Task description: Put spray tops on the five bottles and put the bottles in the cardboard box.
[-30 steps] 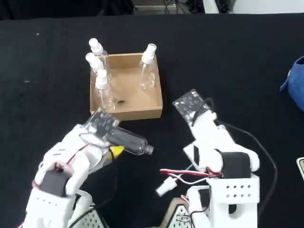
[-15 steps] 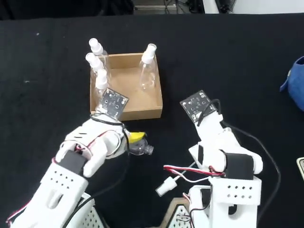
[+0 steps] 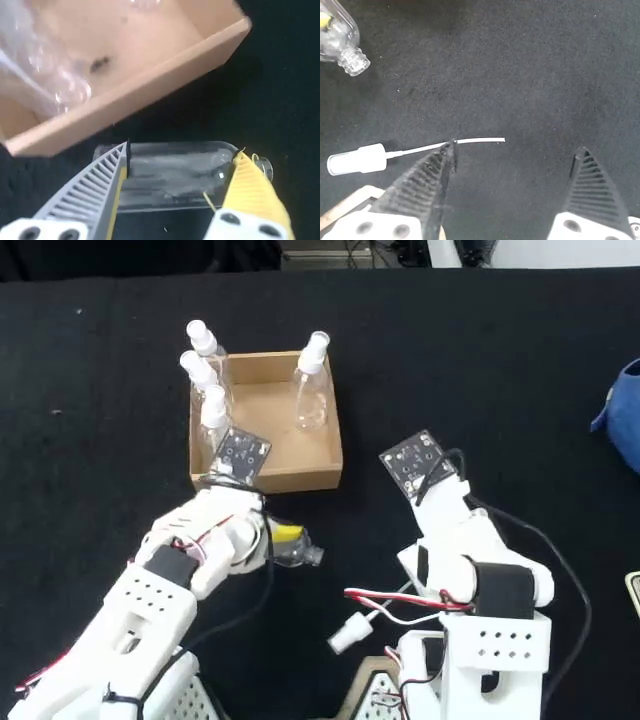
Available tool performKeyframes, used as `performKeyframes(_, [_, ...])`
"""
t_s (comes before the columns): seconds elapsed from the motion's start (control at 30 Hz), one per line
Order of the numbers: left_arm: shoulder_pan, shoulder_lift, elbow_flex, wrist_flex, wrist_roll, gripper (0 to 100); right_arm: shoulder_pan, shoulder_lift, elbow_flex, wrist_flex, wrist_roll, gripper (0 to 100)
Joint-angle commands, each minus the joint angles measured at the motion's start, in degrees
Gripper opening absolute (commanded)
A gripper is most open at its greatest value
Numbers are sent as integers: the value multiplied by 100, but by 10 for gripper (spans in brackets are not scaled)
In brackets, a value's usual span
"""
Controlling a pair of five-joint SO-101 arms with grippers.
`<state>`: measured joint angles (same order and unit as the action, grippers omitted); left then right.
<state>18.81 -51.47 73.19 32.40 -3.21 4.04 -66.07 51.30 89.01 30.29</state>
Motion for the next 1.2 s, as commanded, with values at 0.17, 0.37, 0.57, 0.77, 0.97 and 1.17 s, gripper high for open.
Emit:
performKeyframes(0.17, [-92,9,259,70,35,198,97,-136,-22,-132,26,322])
performKeyframes(0.37, [-101,0,-558,1424,35,198,105,-136,-31,-123,26,322])
performKeyframes(0.57, [-435,0,-1209,2180,-387,198,105,-136,-31,-123,26,322])
performKeyframes(0.77, [-760,0,-1429,2549,-2004,198,105,-136,-40,-123,26,322])
performKeyframes(0.97, [-242,9,-1631,2725,-3640,198,211,-136,-57,-114,26,322])
performKeyframes(1.17, [567,88,-2035,3086,-4158,200,1143,-127,-259,-105,281,322])
